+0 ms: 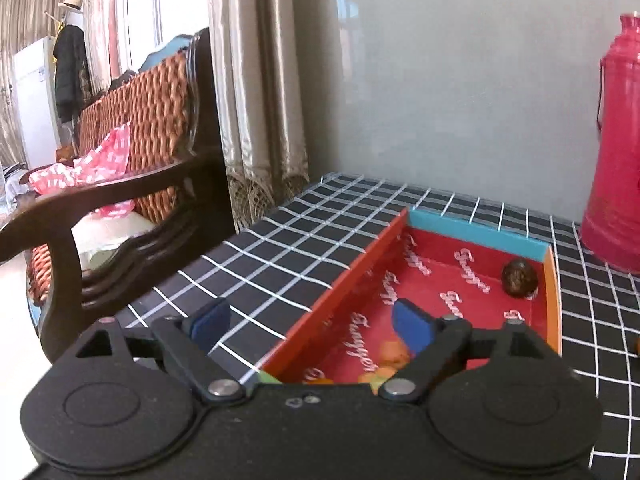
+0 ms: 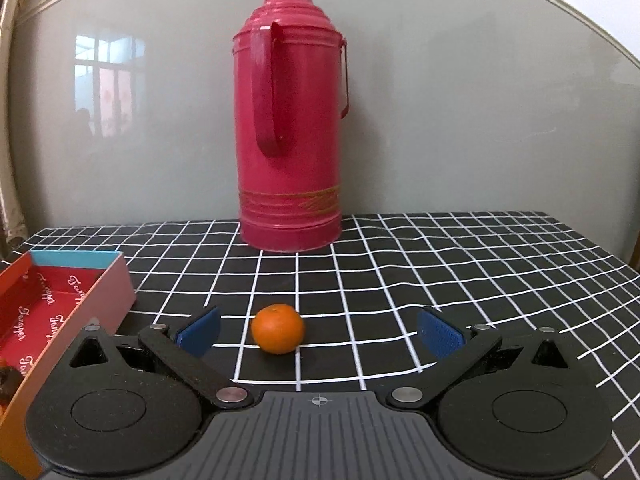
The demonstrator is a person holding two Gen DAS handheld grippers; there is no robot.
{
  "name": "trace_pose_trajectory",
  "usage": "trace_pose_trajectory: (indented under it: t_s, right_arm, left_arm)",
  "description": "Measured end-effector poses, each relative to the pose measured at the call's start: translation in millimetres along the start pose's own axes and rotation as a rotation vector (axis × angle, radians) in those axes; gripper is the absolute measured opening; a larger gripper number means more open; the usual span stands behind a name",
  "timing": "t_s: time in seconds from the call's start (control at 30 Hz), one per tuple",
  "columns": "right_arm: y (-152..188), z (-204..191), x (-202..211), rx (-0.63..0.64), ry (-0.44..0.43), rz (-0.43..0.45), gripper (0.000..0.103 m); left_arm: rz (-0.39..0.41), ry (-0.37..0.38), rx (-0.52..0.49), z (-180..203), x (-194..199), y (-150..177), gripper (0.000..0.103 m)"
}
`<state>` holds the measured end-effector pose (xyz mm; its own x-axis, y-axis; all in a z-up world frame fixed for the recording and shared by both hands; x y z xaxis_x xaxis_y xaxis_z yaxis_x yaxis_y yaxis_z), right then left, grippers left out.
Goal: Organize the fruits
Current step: 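Move the right tool to the last orange and close on it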
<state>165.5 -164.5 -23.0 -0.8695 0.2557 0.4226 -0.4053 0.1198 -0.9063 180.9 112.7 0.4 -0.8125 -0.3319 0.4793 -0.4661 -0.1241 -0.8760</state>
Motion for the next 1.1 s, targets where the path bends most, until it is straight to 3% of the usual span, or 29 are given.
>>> trace_pose_trajectory:
  t_s: [0.17,0.53,0.83,0.87,0.9,0.97,1.1]
  right_arm:
    - [2,-8,-23,-0.003,-0.007,-0.055,0.103]
    - [11,-5,-71,-0.055,-0.008,-0.193,0.103]
    - [11,-19,-83,-0.032,-0.036,-0.181,0.102]
    - [11,-22,-83,-0.019,-0.033,-0.174,0.096]
    - [10,-24,-83,0.000,-0.027,-0.161,0.073]
    - [11,-30,-85,0.013,-0.047,-0.173,0.045]
    - [16,-31,-93,-0.004,-0.058,-0.202,0.043]
  left_arm:
    - [0.004,-0.021,0.017,-26,-2,-2,0.085]
    - [-0.036,-0.091,0.161,-86,-15,-10,0.086]
    - [-0.028,-0.137,0.156,-103,-15,-8,0.088]
    - [-0.029,-0.141,0.158,-105,-16,-8,0.088]
    - [-0.029,-0.145,0.159,-107,-16,-8,0.088]
    - [-0.030,-0.153,0.161,-110,-17,-8,0.088]
    - [-0.032,-0.161,0.167,-115,-18,-8,0.088]
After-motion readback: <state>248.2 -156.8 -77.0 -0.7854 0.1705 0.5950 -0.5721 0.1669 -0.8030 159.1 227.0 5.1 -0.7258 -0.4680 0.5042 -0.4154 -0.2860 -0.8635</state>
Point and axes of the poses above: each gripper's, at about its wrist camera, not at the fingertips, and x roughly against the way its jaws point, z to its right, y to its underside, the point moved 6 cm from there along -x, roughly the way its jaws point, and after that the axes turned 3 degrees about x, right-handed, at the moved point
